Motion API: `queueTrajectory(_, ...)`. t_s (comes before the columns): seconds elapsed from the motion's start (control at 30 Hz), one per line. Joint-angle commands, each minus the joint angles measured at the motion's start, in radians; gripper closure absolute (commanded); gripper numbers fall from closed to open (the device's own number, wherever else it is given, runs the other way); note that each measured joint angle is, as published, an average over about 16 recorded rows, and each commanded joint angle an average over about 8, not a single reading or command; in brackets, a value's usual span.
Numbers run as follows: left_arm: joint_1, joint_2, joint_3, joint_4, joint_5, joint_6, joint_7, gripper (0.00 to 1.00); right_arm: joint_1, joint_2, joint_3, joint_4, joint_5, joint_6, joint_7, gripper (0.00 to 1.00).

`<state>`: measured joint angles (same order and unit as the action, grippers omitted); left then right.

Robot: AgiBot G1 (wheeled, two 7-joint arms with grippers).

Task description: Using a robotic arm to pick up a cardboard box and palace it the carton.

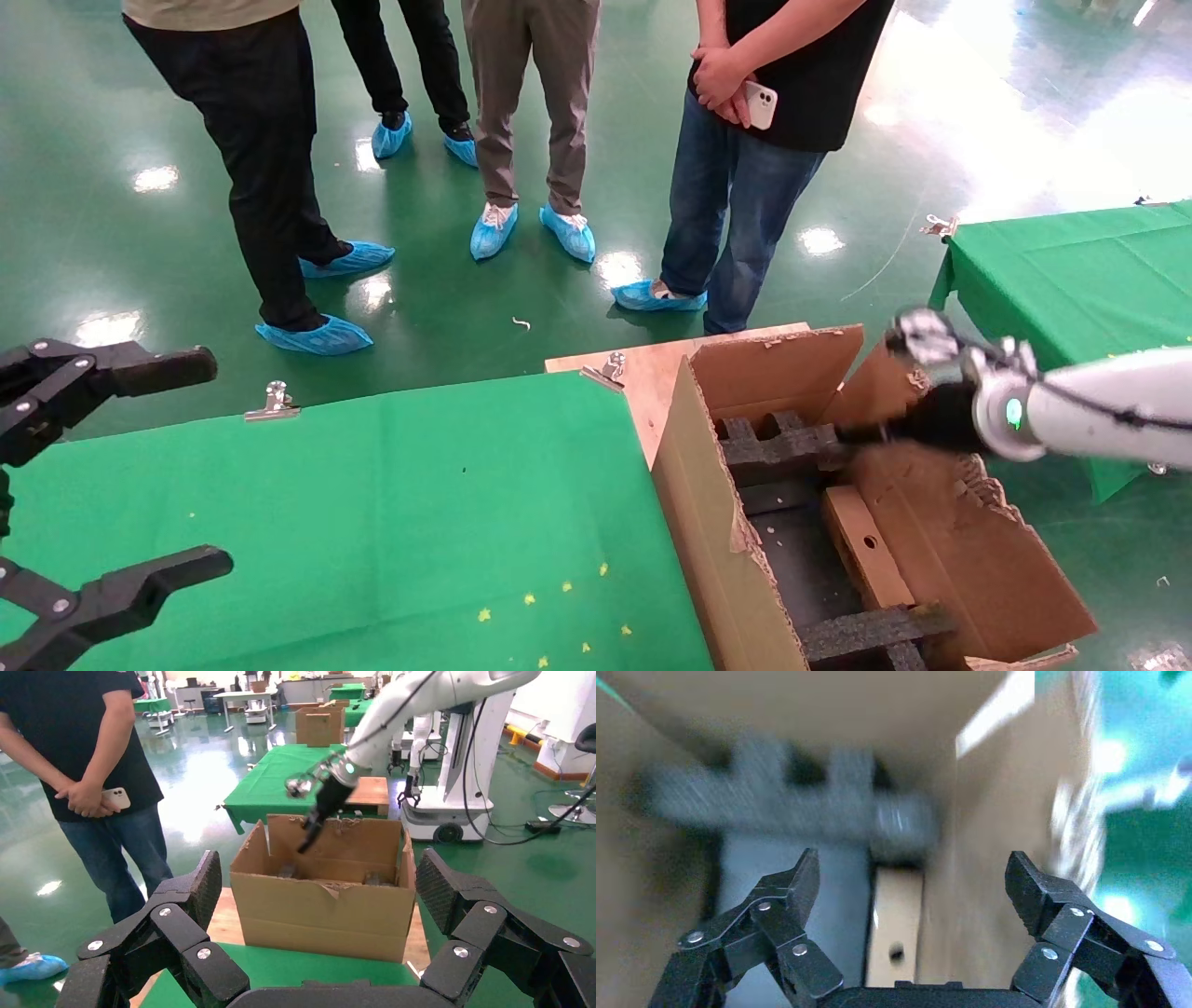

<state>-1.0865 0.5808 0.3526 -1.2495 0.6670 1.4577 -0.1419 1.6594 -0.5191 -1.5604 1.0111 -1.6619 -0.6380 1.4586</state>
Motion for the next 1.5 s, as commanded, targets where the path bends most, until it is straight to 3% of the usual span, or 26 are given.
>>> queueTrajectory(0.03, 0.000, 0.000, 0.000, 0.000, 0.000, 0.000, 0.000, 0.00, 0.030, 0.008, 0.015, 0.021, 0.001, 0.003, -0.007, 0.00)
queueTrajectory(0.27, 0.000, 0.000, 0.000, 0.000, 0.000, 0.000, 0.000, 0.00, 0.123, 0.048, 0.092, 0.135, 0.121, -0.023, -0.104, 0.00)
queueTrajectory(0.63, 0.000, 0.000, 0.000, 0.000, 0.000, 0.000, 0.000, 0.00, 0.209, 0.093, 0.217, 0.194, 0.441, -0.213, -0.297, 0.00)
queueTrajectory(1.1, 0.000, 0.000, 0.000, 0.000, 0.000, 0.000, 0.000, 0.00, 0.193, 0.088, 0.234, 0.192, 0.453, -0.225, -0.308, 0.00)
queueTrajectory(1.5, 0.000, 0.000, 0.000, 0.000, -0.001, 0.000, 0.000, 0.00, 0.052, 0.056, 0.425, 0.207, 0.540, -0.340, -0.484, 0.00)
